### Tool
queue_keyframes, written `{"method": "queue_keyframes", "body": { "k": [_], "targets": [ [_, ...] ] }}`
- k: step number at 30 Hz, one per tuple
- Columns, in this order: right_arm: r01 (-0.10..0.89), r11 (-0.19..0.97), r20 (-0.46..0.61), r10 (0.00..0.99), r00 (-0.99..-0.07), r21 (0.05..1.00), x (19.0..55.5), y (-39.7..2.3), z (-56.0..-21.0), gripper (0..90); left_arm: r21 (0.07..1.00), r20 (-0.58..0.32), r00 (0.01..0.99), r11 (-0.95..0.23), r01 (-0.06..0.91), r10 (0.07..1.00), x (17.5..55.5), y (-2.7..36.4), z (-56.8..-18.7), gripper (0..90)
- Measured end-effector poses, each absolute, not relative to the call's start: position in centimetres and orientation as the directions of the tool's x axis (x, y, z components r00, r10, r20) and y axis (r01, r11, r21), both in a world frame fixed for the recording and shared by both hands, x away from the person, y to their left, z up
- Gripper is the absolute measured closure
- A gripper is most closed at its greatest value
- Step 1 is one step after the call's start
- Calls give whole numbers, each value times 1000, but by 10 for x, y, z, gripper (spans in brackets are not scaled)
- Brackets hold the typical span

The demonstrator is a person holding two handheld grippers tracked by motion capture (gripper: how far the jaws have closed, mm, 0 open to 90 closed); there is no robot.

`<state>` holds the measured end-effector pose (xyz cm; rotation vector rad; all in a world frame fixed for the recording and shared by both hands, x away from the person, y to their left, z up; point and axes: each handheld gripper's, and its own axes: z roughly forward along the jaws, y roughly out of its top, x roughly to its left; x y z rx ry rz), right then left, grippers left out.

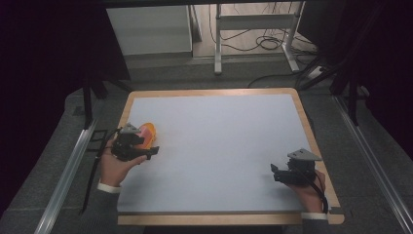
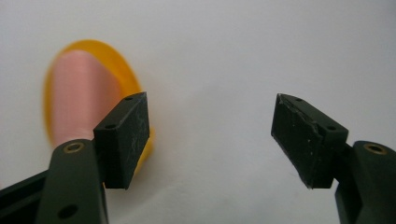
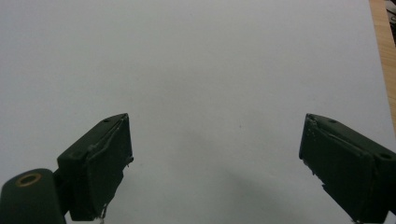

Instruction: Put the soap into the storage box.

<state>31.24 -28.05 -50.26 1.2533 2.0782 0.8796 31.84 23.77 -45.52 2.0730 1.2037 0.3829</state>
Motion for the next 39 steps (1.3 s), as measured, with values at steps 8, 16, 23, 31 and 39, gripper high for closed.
{"method": "queue_keyframes", "body": {
  "k": [8,16,23,31,39],
  "targets": [
    [540,356,-127,901,-415,763,312,-279,-502,92,690,-122,541,-320,649,832,297,229,-484,254],
    [540,364,-130,897,-422,759,313,-276,-504,92,693,-158,547,-302,655,822,287,223,-506,253],
    [539,365,-131,897,-423,759,313,-276,-504,92,695,-193,543,-277,663,817,285,223,-515,259],
    [535,367,-133,895,-425,761,313,-275,-503,92,702,-171,533,-277,656,828,282,224,-514,260],
    [527,366,-136,896,-424,767,312,-274,-501,92,709,-179,545,-276,649,819,282,223,-515,262]
  ]
}}
